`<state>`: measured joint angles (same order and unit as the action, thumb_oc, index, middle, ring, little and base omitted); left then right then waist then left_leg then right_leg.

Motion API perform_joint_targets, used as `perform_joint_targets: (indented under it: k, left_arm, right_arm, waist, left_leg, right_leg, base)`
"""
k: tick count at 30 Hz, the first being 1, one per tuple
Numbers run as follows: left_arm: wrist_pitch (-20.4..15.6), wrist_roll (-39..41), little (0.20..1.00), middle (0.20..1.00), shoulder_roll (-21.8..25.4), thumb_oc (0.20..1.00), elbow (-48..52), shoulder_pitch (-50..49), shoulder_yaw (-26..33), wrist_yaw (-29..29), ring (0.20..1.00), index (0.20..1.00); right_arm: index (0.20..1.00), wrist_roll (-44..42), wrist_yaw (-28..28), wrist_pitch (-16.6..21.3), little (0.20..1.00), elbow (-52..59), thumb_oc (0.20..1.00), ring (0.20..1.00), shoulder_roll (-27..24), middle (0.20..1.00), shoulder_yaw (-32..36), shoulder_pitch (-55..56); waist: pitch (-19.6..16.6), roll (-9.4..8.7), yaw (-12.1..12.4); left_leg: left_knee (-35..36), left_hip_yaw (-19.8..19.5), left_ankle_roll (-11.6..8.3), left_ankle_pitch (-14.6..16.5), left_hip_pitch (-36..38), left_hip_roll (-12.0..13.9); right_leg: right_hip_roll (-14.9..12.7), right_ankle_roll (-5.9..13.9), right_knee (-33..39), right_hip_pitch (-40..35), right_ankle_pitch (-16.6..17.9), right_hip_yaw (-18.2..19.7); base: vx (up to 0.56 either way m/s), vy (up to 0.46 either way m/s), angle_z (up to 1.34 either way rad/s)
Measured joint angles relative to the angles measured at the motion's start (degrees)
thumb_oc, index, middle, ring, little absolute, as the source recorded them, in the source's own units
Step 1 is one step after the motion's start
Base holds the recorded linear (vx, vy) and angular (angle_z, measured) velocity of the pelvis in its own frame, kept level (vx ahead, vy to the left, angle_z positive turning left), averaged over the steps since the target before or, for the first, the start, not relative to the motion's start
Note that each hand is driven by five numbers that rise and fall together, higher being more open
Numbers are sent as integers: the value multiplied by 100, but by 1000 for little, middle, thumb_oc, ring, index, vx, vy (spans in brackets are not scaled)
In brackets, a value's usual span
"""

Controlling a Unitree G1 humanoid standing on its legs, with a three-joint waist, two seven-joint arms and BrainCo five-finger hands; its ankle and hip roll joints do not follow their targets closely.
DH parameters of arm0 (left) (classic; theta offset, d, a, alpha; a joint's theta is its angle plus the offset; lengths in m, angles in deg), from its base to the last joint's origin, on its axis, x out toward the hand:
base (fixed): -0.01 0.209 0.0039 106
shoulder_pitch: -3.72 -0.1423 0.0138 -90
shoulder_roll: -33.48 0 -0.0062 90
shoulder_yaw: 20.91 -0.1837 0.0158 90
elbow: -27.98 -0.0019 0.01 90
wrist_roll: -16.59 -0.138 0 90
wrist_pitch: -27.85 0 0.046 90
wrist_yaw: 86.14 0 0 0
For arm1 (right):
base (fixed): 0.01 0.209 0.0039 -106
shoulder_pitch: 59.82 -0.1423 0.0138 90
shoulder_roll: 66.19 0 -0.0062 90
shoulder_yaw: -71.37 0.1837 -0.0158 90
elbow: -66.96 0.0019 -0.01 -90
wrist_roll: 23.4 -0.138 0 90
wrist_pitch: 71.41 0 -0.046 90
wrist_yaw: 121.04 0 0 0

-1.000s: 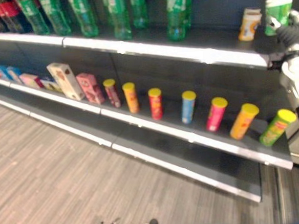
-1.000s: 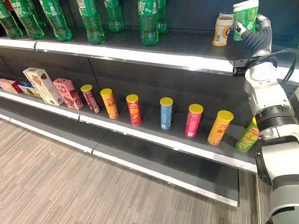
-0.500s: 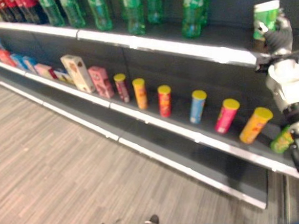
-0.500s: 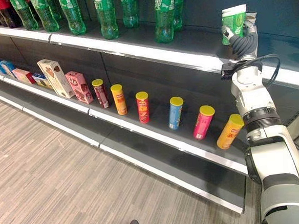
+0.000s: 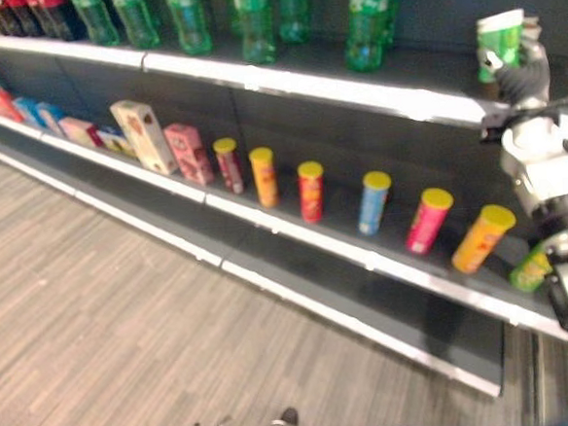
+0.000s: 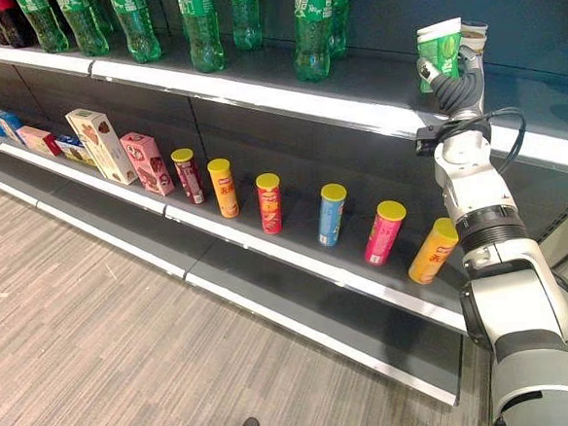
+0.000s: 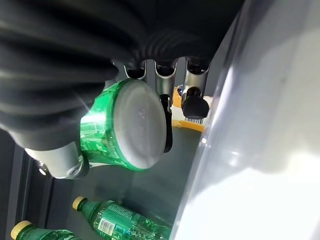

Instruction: Put the goods on the table back onto the shelves and tidy them up.

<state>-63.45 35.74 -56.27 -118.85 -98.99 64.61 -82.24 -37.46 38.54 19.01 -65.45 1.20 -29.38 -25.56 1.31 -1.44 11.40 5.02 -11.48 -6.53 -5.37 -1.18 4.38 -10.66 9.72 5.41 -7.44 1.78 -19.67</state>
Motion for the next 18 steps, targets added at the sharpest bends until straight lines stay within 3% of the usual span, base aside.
perform_joint_targets:
  k: [18]
  left_arm:
    - [-3,0,1000,1000,-4,1000,9,159,-9,47,1000,1000]
  right_arm:
    - [200,226,-95,7,200,14,200,200,-4,200,4,-6]
  waist:
    - [63,-54,-49]
  left_leg:
    - [0,110,1,1,-42,5]
  right_leg:
    - [-10,0,0,109,-2,99]
  base:
    - [-1,3,-1]
